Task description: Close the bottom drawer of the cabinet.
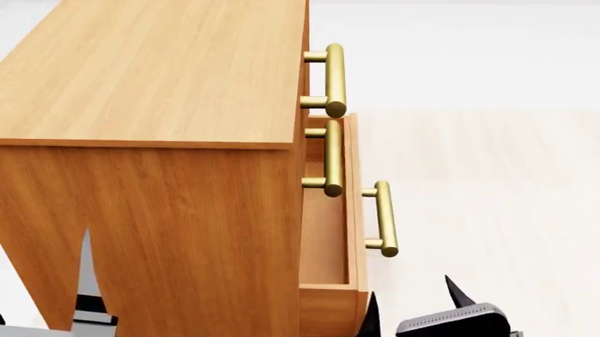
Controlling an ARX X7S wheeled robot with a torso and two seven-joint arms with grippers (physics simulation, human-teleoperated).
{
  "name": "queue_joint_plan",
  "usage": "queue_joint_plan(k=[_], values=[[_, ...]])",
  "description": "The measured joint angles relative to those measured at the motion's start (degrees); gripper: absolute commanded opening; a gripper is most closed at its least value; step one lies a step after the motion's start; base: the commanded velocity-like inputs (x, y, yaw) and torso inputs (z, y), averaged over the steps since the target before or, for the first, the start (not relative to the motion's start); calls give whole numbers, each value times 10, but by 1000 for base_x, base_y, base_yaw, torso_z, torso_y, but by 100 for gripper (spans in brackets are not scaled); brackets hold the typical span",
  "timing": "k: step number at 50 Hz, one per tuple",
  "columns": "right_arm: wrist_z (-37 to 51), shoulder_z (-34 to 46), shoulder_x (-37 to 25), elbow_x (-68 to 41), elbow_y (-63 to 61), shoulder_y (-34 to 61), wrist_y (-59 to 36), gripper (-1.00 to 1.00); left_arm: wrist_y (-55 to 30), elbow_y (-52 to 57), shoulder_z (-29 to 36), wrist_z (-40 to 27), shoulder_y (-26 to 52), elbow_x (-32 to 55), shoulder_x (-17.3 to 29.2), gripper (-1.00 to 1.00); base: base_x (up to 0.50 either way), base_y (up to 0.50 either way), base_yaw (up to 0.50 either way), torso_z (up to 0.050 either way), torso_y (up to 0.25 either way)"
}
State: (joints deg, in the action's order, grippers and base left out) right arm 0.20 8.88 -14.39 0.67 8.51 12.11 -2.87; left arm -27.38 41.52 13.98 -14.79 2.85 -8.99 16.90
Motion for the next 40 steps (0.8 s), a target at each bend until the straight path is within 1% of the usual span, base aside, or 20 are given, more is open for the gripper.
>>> queue_joint_plan(k=[40], values=[[-30,74,1,33,-19,28,-27,100,0,4,-1,-8,-3,8,6,100,0,0,0,0,0]])
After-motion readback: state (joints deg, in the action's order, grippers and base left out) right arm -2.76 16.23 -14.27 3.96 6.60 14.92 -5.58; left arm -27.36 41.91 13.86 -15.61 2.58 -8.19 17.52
